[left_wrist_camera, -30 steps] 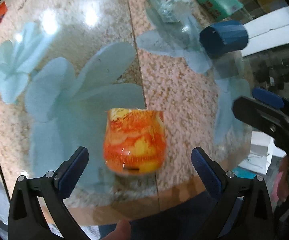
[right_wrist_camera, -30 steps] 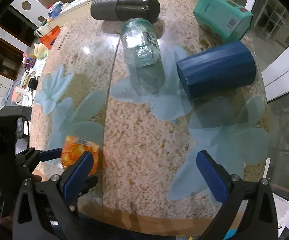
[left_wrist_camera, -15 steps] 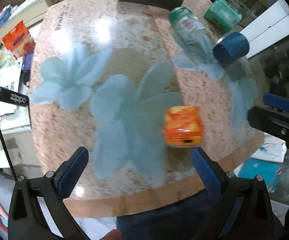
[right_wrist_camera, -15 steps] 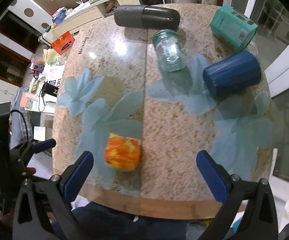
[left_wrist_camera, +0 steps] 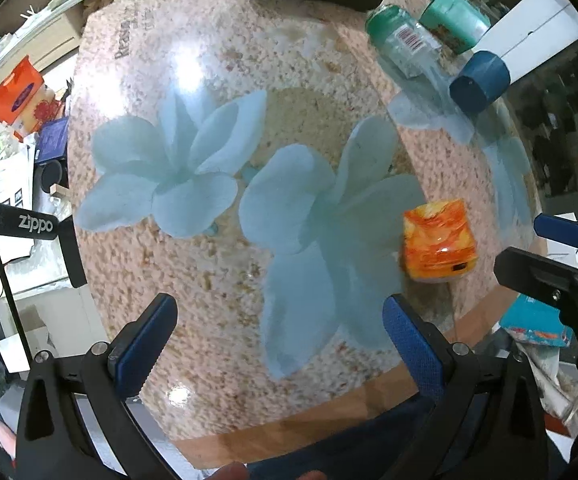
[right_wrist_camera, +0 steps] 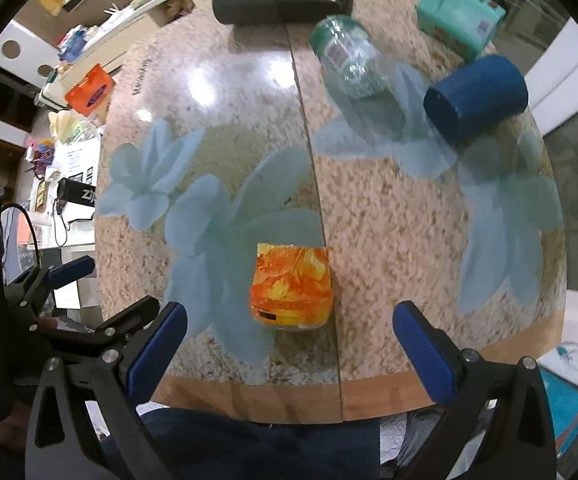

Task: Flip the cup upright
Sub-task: 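Reach the right gripper to the orange cup and close on it, then lift and rotate the orange cup rim-up with the right gripper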

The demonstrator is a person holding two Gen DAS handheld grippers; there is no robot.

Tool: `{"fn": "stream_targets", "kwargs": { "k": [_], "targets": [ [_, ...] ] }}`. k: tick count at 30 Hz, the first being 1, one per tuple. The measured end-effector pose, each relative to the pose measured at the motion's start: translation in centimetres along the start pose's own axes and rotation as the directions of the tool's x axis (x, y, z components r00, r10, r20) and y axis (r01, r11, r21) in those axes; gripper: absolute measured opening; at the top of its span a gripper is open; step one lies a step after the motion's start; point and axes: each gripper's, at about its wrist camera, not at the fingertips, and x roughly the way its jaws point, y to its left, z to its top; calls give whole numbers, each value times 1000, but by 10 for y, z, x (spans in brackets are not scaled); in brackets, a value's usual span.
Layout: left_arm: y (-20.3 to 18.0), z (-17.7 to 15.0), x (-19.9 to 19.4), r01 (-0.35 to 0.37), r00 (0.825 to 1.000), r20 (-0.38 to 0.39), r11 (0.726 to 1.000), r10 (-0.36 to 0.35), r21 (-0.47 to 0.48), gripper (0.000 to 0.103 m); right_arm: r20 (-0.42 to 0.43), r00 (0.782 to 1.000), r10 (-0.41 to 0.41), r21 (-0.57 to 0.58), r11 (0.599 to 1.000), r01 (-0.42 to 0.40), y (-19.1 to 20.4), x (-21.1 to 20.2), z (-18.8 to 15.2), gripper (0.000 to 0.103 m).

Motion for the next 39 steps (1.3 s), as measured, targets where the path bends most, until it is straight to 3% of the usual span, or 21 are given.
{"fn": "stream_targets", "kwargs": {
  "k": [7,20,21,23,24,28,34,39],
  "targets": [
    [9,-4,17,48,997,-54,999,-48,-1,103,-67,997,-23,37,999,26,0,34,9,103],
    [33,-2,42,70,990,-119,996,-77,-59,103,-177,984,-18,84,996,34,-3,86,21,102],
    [35,-1,44,73,990,-119,995,-80,-64,103,-184,983,-15,87,996,31,-3,89,21,100],
    [38,1,46,78,989,-120,994,-86,-71,103,-203,979,0,92,996,19,-1,96,20,81],
    [39,2,47,81,989,-119,994,-89,-71,103,-206,978,-12,86,996,30,0,97,19,80],
    [45,6,50,90,988,-119,992,-99,-84,103,-201,979,-38,59,997,51,8,99,19,64],
    [47,12,51,94,989,-110,991,-104,-90,103,-194,981,19,79,997,-3,-3,96,17,63],
    [43,10,46,85,991,-96,993,-93,-86,103,-122,992,39,65,997,-32,-17,66,21,63]
  ]
}}
